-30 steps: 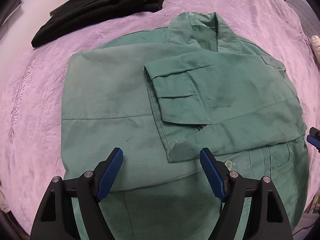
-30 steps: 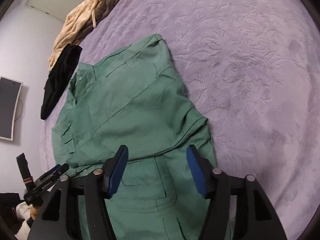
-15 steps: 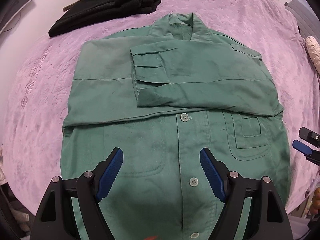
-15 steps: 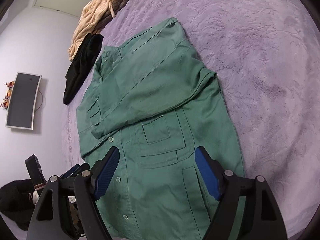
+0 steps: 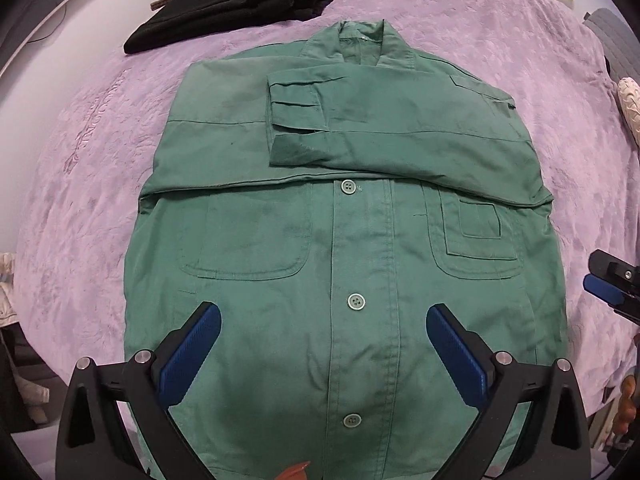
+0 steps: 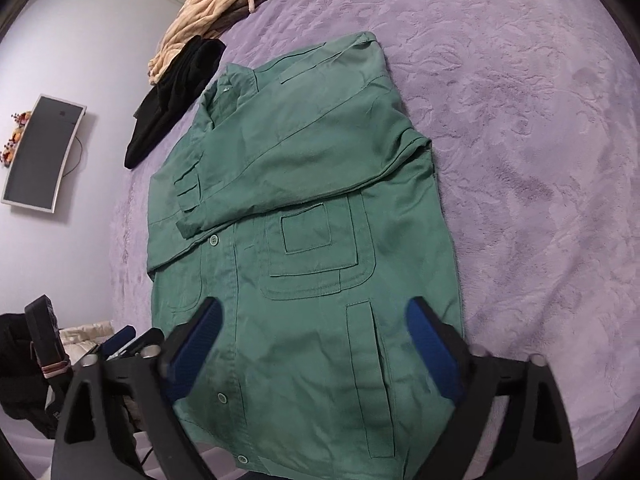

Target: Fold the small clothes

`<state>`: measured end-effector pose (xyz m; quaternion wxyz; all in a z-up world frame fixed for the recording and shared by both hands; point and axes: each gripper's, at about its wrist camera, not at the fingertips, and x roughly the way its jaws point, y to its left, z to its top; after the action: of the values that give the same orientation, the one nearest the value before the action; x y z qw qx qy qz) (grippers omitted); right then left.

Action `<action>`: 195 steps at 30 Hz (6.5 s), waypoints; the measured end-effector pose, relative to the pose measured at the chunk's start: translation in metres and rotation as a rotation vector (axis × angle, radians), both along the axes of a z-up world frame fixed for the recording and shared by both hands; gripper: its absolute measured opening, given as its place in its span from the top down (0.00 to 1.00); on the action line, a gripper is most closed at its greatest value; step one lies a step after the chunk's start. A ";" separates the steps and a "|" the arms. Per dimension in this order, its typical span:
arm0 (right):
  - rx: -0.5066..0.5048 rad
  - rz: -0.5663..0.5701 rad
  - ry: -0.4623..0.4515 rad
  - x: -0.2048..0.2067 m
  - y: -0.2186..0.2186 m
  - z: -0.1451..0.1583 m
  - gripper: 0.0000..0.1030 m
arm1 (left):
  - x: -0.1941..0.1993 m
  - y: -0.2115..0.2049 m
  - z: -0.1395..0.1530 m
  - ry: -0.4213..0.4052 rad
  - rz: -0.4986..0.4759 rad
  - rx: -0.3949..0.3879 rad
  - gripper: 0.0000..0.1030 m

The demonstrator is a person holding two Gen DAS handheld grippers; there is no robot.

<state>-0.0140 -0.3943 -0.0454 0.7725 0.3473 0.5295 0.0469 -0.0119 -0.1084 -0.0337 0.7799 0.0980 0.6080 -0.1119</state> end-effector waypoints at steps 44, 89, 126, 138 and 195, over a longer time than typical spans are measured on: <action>0.056 -0.097 0.163 -0.097 0.106 -0.033 0.00 | -0.048 0.163 -0.045 0.132 0.043 -0.003 0.00; 0.530 -0.317 0.139 -0.161 0.077 -0.112 0.52 | -0.083 0.222 -0.102 0.340 0.051 -0.184 0.44; 0.537 -0.134 -0.132 0.211 -0.044 -0.042 0.85 | 0.262 0.117 -0.014 -0.051 0.239 -0.436 0.81; 0.493 -0.116 -0.093 0.252 -0.053 -0.068 0.16 | 0.273 0.105 -0.045 -0.017 0.242 -0.281 0.13; -0.089 -0.248 0.072 0.106 -0.024 -0.053 0.52 | 0.304 0.170 -0.087 -0.014 0.169 -0.078 0.90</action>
<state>0.0920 -0.4179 -0.0988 0.7674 0.3771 0.5115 -0.0850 0.2917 0.0620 -0.1212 0.7941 0.0169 0.6037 -0.0687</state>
